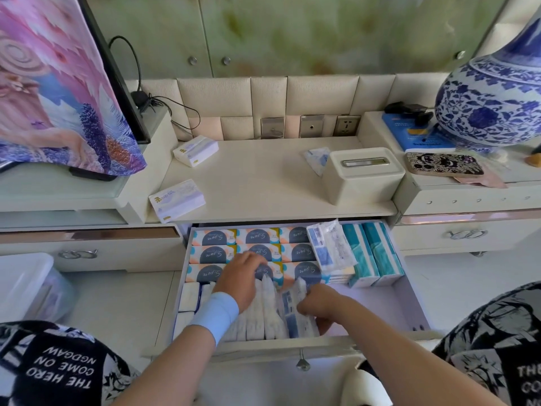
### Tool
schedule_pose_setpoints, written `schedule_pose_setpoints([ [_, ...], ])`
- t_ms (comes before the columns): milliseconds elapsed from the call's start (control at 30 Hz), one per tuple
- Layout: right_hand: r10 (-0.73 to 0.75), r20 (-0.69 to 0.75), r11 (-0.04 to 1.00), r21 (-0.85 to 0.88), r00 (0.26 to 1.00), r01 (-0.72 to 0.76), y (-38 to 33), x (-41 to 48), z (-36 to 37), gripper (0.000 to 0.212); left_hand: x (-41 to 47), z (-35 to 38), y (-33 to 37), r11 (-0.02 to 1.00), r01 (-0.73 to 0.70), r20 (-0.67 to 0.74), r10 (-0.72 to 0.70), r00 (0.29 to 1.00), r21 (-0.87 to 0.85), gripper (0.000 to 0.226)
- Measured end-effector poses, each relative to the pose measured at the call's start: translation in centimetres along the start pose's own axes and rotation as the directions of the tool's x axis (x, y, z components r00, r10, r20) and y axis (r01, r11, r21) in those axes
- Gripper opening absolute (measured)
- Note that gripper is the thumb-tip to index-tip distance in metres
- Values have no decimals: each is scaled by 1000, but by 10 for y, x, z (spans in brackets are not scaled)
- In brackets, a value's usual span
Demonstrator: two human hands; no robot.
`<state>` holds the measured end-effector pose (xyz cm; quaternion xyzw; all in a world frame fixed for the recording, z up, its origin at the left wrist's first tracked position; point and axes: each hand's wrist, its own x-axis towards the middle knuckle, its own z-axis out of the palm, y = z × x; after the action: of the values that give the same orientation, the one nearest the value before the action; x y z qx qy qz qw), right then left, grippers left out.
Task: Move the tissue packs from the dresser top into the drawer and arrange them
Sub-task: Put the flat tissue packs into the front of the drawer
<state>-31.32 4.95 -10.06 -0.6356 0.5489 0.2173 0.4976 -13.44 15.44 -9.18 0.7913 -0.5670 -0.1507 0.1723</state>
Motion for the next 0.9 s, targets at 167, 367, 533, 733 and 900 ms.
schedule_pose_setpoints([
  [167,-165,194,971,202,967,125,-17,-8,21,31,-4,-7,-9,1000,-24,-21,24,999,-5,39],
  [367,-74,105,988,145,992,58,-8,4,19,37,-13,26,-13,869,-276,469,58,881,411,101],
  [533,-154,167,978,163,974,127,-11,5,30,46,-14,27,-17,895,-229,427,48,903,383,87],
  [733,-220,90,939,289,971,185,-13,-3,28,43,-13,29,-1,880,-331,406,180,896,340,83],
  [900,-308,-354,950,-168,883,264,-23,5,13,15,-2,18,3,907,-287,481,110,870,310,85],
])
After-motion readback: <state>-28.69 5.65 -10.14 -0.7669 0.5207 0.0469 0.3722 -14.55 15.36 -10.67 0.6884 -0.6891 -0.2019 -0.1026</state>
